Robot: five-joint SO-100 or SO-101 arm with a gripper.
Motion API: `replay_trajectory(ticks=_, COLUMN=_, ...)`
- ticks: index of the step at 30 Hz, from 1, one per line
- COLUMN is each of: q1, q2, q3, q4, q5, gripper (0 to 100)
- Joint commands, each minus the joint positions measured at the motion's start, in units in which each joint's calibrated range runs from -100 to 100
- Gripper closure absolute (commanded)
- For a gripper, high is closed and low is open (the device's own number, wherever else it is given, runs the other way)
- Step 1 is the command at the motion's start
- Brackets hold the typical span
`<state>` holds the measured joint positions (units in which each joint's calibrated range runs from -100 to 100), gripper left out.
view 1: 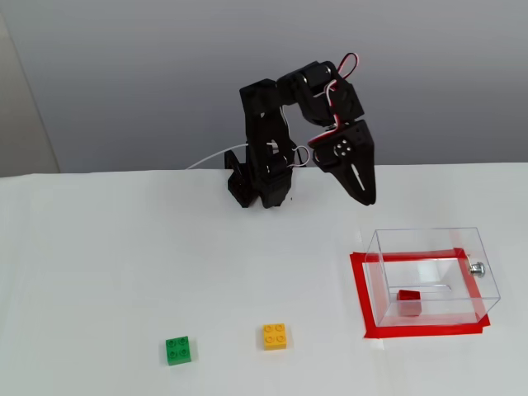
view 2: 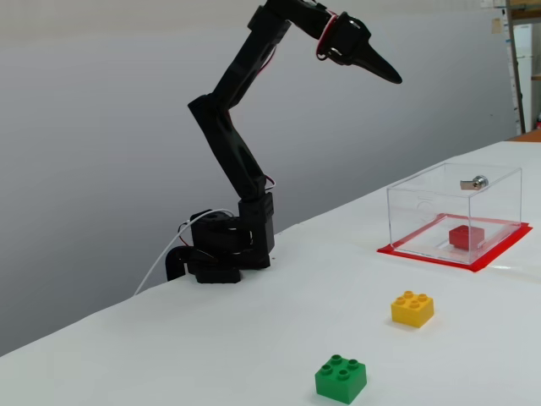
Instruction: Pick the red lego brick and place it into the transparent box
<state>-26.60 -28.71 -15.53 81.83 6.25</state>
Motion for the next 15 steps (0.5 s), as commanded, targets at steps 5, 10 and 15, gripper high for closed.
replay_trajectory(ticks=5, q1=11.78, q2=-22.75, q3=24.39, q4=-7.16, q5=0.69, gripper=98)
replay_trajectory(ticks=10, q1=17.84, q2=-32.85, q3=33.71, q4=-7.94, q5=0.38, gripper=98)
replay_trajectory(ticks=15, q1=24.27, q2=-39.38, q3=39.77, q4=-7.86, q5=0.17, gripper=98)
